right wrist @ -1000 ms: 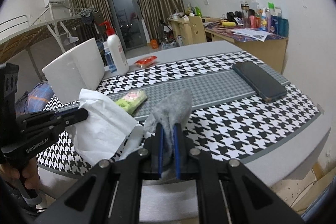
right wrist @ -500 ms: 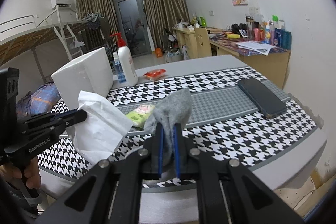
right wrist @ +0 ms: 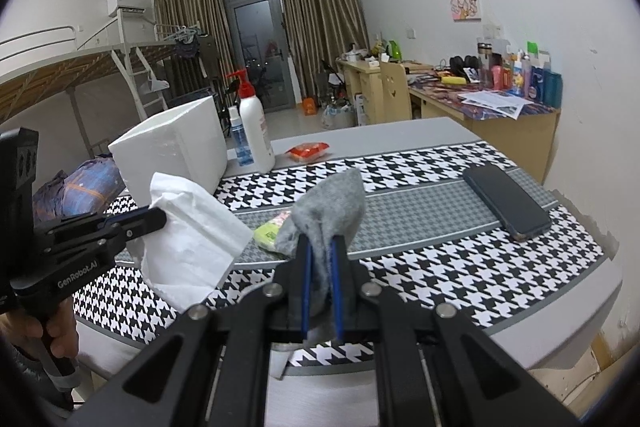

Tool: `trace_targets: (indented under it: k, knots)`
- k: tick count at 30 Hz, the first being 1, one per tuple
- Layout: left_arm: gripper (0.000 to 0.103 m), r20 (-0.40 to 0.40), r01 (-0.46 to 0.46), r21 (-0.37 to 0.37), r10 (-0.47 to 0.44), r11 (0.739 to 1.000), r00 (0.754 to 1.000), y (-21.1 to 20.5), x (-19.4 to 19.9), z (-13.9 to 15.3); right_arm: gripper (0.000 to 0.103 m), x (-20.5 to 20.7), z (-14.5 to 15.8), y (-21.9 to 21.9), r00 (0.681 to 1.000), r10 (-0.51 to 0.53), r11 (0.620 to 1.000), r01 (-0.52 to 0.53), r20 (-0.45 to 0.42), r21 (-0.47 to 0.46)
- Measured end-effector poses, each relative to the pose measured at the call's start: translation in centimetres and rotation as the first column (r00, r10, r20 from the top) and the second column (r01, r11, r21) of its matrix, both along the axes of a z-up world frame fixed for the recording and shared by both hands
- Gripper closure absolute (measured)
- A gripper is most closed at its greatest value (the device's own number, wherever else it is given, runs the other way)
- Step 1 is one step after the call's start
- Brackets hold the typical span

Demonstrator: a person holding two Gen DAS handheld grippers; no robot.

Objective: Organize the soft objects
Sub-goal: 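Carry the tissue and the sock up toward the white foam box with both tools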

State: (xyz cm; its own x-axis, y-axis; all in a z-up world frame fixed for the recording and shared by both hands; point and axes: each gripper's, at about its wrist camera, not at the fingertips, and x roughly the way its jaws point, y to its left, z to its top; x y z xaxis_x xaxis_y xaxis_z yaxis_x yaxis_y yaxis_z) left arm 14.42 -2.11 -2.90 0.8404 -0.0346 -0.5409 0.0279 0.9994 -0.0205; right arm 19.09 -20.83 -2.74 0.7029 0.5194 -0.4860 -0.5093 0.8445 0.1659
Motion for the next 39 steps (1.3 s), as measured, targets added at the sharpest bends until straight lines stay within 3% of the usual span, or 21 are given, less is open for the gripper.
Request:
trace_targets:
  k: [39]
  knots:
    - [0.098, 0.108, -0.086, 0.053, 0.08, 0.995, 0.991, 3.7, -2.5, 4.9, 0.091, 0.0, 3.1, 3.8, 0.992, 0.093, 0.995, -0.095, 0.08, 0.018]
